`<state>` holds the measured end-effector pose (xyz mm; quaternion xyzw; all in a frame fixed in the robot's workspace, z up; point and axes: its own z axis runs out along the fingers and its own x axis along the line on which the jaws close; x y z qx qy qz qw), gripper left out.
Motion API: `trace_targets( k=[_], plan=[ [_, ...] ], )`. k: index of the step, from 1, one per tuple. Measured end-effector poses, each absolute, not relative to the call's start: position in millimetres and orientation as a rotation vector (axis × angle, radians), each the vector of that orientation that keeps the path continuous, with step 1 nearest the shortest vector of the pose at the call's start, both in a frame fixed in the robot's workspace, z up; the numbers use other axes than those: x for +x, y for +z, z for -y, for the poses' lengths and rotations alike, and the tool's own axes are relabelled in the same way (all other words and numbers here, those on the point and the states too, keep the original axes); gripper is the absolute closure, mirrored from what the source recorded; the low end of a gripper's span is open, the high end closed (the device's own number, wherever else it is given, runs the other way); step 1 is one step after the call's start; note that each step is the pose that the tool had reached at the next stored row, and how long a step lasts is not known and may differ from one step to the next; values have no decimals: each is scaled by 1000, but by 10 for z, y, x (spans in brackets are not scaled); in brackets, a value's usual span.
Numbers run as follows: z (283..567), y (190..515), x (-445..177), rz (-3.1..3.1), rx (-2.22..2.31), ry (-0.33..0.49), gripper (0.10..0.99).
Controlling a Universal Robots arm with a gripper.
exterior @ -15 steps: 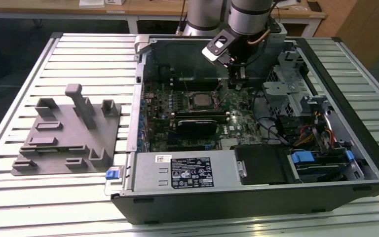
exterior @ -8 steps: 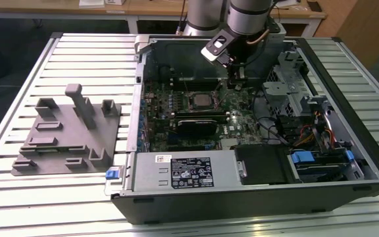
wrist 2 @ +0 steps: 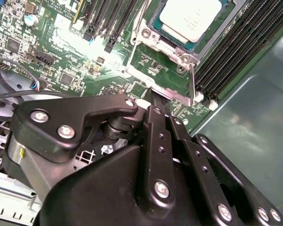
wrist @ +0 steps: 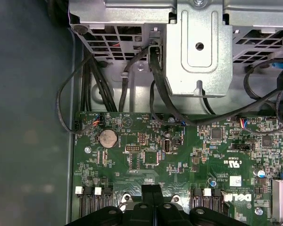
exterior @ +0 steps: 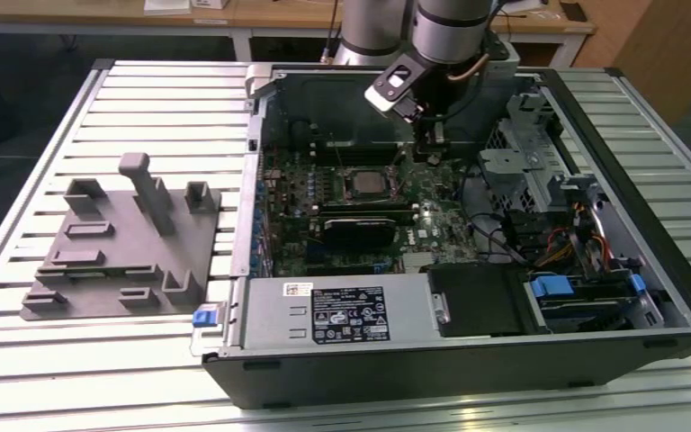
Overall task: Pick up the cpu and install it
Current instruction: 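Close the cpu cover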
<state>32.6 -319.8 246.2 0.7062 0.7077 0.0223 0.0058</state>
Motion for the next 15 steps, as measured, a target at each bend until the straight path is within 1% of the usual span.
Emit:
trace_targets(
  k=[15],
  plan=[
    [3197, 2461, 284, -2215, 2210, 70, 980]
  ],
)
